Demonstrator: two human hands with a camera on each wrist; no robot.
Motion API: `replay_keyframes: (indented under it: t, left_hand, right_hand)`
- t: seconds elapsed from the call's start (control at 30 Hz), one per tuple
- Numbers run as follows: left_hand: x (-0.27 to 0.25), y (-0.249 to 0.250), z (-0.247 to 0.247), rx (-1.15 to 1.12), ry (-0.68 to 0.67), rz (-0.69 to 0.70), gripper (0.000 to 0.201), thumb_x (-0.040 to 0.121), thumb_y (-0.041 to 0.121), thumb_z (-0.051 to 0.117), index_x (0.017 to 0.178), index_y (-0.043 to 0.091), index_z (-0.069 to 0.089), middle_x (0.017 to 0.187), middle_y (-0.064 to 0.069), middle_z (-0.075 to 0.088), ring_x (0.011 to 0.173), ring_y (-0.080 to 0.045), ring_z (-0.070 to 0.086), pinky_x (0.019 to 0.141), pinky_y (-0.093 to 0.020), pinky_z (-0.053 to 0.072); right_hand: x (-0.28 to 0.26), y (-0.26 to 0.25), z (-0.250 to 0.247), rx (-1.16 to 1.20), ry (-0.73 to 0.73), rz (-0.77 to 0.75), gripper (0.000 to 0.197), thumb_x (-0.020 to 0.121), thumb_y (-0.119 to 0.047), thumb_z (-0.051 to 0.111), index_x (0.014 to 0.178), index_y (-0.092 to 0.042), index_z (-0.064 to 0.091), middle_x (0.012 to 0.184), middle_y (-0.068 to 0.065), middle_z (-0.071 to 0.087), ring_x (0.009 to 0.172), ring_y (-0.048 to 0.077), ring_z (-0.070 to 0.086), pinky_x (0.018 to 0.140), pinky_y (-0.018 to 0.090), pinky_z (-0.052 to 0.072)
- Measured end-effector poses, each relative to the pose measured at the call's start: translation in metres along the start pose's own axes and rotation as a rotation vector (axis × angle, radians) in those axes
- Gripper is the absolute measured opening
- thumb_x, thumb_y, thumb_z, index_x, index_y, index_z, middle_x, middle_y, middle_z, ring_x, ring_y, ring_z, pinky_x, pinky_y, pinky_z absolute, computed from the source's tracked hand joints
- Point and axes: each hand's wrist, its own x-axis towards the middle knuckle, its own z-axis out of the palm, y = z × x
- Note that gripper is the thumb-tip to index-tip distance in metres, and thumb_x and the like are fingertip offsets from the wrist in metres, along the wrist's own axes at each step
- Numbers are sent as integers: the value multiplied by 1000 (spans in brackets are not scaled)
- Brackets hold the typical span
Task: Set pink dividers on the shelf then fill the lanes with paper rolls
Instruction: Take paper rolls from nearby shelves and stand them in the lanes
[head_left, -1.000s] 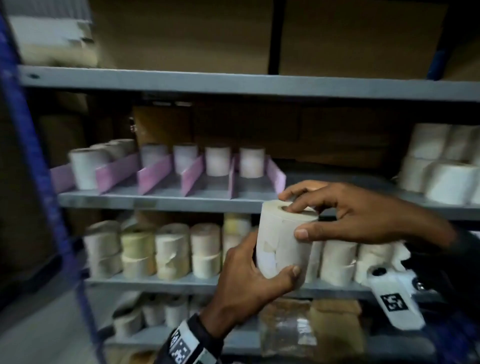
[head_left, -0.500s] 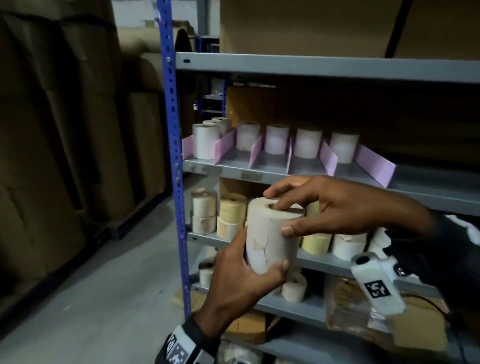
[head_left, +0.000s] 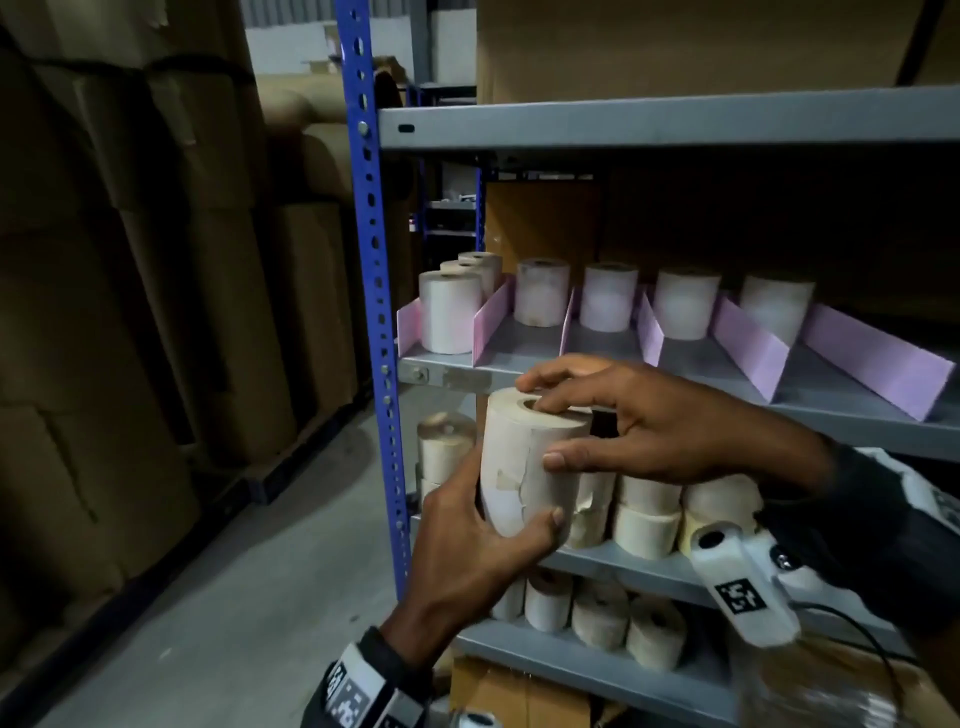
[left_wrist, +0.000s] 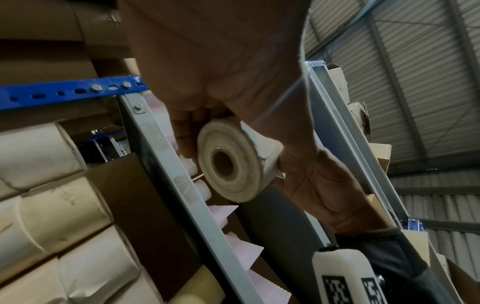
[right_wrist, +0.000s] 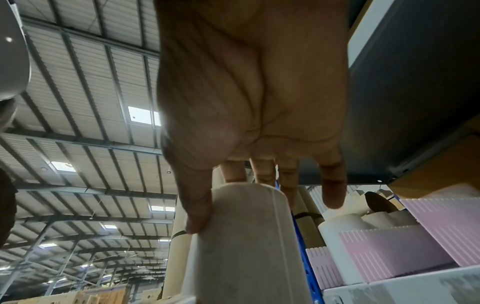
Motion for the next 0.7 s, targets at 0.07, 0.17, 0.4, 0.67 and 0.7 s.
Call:
replay_keyframes:
  t: [0.07, 0.17, 0.4, 0.67, 0.7]
  left_hand:
    - [15, -6, -2, -5, 11, 13, 63, 79, 41, 82, 136, 31, 57, 117, 10, 73, 103, -14, 73, 77, -33, 63]
    - [37, -19, -1, 15, 39, 82, 64, 83, 33, 81, 141, 30, 54, 123, 12, 70, 110, -14, 70, 84, -27, 60]
    - [74, -45, 9, 223, 236, 166, 62, 90, 24, 77, 146, 10, 53, 140, -1, 62, 129, -9, 57, 105, -31, 49]
    - [80, -69, 17, 460, 29, 321, 69, 88, 28, 69, 151, 7, 47, 158, -13, 41, 145, -29, 43, 113, -46, 45]
    - [82, -72, 19, 492, -10, 306, 71, 88, 29, 70, 151, 7, 46, 160, -13, 39, 146, -31, 42, 112, -49, 45]
  right_hand:
    - [11, 8, -2, -31, 27, -14, 45, 87, -49, 64, 127, -28, 65, 145, -16, 44, 132, -2, 40, 104, 38, 45]
    - [28, 18, -6, -109, 62, -16, 46, 88, -48, 64, 129, -25, 64, 144, -14, 47, 132, 3, 42, 104, 47, 42]
    - [68, 35, -22, -311, 125, 101, 49, 86, -53, 63, 128, -26, 65, 144, -13, 50, 129, 5, 47, 102, 49, 40]
    - [113, 57, -24, -351, 147, 254, 43, 89, -43, 65, 126, -20, 67, 145, -7, 52, 125, 12, 52, 100, 43, 46]
    - [118, 59, -23, -346, 144, 272, 43, 89, -43, 65, 126, -19, 67, 145, -7, 52, 125, 12, 51, 101, 44, 45]
